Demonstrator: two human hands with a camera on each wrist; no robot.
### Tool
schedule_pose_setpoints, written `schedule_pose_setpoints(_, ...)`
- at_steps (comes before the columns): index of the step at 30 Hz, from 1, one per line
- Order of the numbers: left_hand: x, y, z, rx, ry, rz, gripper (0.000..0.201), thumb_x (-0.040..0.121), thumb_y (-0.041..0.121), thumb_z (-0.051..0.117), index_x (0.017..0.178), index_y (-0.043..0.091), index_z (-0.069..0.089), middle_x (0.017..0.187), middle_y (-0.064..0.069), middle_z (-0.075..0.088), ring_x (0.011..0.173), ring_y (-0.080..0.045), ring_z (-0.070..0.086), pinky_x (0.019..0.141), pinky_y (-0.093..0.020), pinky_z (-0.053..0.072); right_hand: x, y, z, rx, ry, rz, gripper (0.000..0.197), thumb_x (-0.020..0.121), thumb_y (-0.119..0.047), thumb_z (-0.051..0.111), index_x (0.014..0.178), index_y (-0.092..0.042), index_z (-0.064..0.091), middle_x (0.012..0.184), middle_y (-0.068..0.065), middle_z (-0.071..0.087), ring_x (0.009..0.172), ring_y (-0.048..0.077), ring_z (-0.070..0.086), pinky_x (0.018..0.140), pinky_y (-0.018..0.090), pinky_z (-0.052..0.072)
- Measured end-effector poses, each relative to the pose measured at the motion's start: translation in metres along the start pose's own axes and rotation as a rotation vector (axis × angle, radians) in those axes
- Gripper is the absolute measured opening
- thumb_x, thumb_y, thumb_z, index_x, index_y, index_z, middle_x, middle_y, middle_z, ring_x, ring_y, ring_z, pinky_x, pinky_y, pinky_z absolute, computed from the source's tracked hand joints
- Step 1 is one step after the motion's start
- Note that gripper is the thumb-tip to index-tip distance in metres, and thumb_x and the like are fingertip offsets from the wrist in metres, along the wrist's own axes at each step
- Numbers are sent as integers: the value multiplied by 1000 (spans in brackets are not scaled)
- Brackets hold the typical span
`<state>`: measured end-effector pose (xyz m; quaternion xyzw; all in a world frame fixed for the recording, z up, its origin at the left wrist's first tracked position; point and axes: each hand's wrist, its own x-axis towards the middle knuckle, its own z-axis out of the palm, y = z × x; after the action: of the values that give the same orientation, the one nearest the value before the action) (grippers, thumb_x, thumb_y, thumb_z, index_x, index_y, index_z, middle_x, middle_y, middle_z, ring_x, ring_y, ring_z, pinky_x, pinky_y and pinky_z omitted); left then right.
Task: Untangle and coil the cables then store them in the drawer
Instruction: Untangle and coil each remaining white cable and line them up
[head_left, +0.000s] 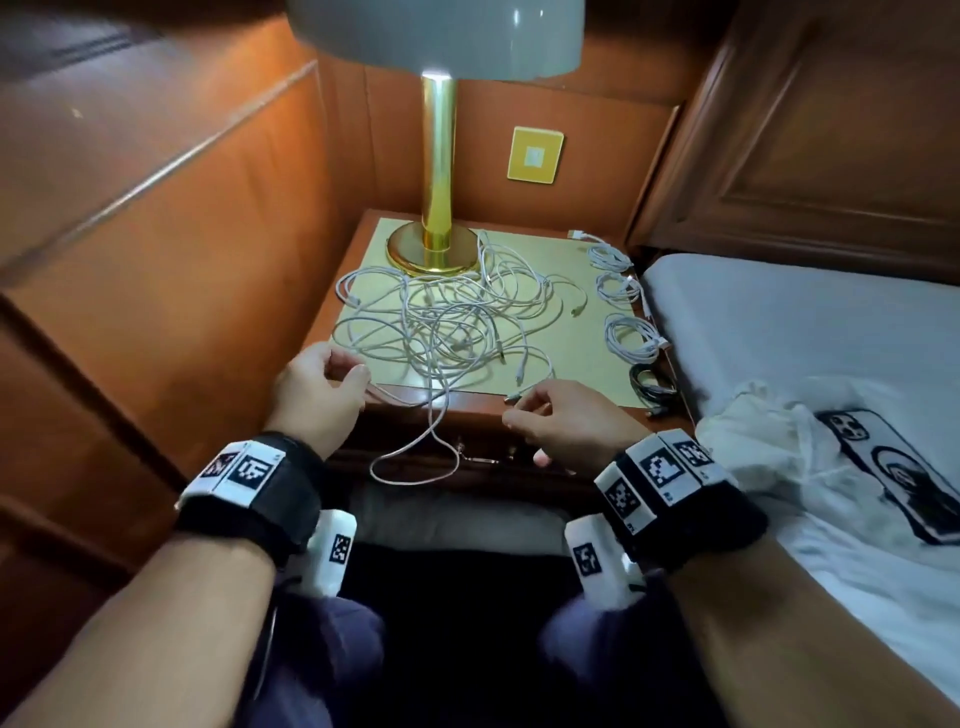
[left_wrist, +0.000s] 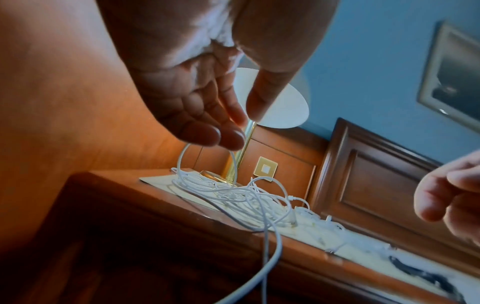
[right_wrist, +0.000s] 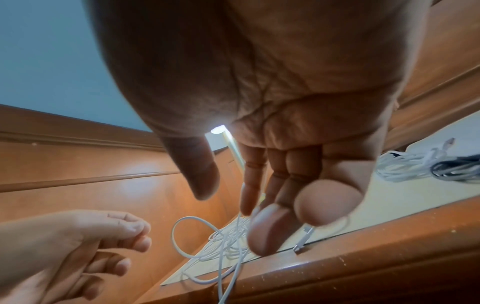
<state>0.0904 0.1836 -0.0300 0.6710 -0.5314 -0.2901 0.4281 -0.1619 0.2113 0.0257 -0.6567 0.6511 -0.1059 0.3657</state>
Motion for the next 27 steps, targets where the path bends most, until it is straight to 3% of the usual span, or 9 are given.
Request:
schedule_pose_setpoints(2, 5, 1, 1, 123, -50, 41, 14, 90, 20, 66, 78, 23, 60, 84, 1, 68, 80, -27, 69, 78, -39, 55, 8, 3, 6, -20, -13, 25, 28, 95, -40, 58, 100, -13, 66, 98, 7, 69, 85, 24, 71, 73, 31, 53)
schedule_pose_setpoints(4, 8, 5, 4, 280, -126, 81, 12, 92, 25, 66, 81, 24, 60, 84, 6, 66, 81, -20, 64, 73, -31, 47, 21, 1, 14, -18, -11, 30, 26, 93, -40, 59, 98, -16, 65, 98, 5, 68, 87, 24, 69, 87, 41, 56)
schedule_pose_setpoints(6, 12, 7, 11, 428, -251, 107, 10, 93, 30, 65, 86, 26, 60, 86, 9, 64, 83, -14, 60, 73, -29, 43, 35, -6, 21, -17, -12, 12, 24, 94, -39, 59, 95, -16, 65, 95, 6, 69, 85, 25, 69, 89, 47, 56)
schedule_pose_setpoints(10, 19, 8, 33, 611, -462, 90, 14, 93, 36, 66, 92, 23, 61, 91, 4, 65, 88, -18, 61, 80, -35, 52, 63, -19, 33, -129, -42, 3, 42, 94, -43, 58, 102, -4, 70, 98, 15, 72, 92, 30, 68, 79, 40, 54)
schedule_pose_setpoints(14, 30, 6, 45, 669, -419, 58, 8, 94, 30, 60, 91, 23, 61, 93, 1, 65, 92, -22, 61, 85, -38, 53, 92, -24, 35, -176, -64, 23, 41, 92, -40, 60, 96, -1, 71, 98, 16, 73, 82, 26, 69, 64, 30, 44)
schedule_pose_setpoints(16, 36, 3, 45, 675, -379, 39, 7, 95, 29, 58, 91, 24, 61, 94, 2, 64, 92, -22, 61, 85, -39, 53, 102, -22, 38, -194, -92, 42, 39, 91, -41, 61, 80, -4, 68, 84, 16, 72, 67, 21, 60, 60, 28, 42)
schedule_pose_setpoints(19, 39, -3, 41, 650, -365, 53, 4, 96, 25, 58, 93, 24, 60, 93, 3, 64, 91, -20, 59, 82, -35, 51, 112, -22, 48, -230, -102, 95, 43, 91, -46, 61, 64, -12, 54, 61, 4, 52, 55, 18, 47, 51, 26, 36)
schedule_pose_setpoints(24, 34, -15, 36, 596, -406, 80, 4, 94, 22, 64, 97, 22, 61, 94, 3, 67, 92, -19, 62, 81, -32, 50, 118, -29, 69, -242, -38, 83, 45, 81, -51, 67, 61, -14, 51, 61, 1, 53, 54, 17, 50, 48, 27, 35)
schedule_pose_setpoints(27, 32, -23, 37, 579, -410, 111, 10, 92, 22, 66, 97, 23, 57, 93, 3, 65, 94, -20, 60, 82, -33, 48, 122, -34, 78, -334, -8, 62, 35, 87, -36, 64, 65, -15, 46, 65, 0, 50, 55, 15, 46, 47, 26, 30)
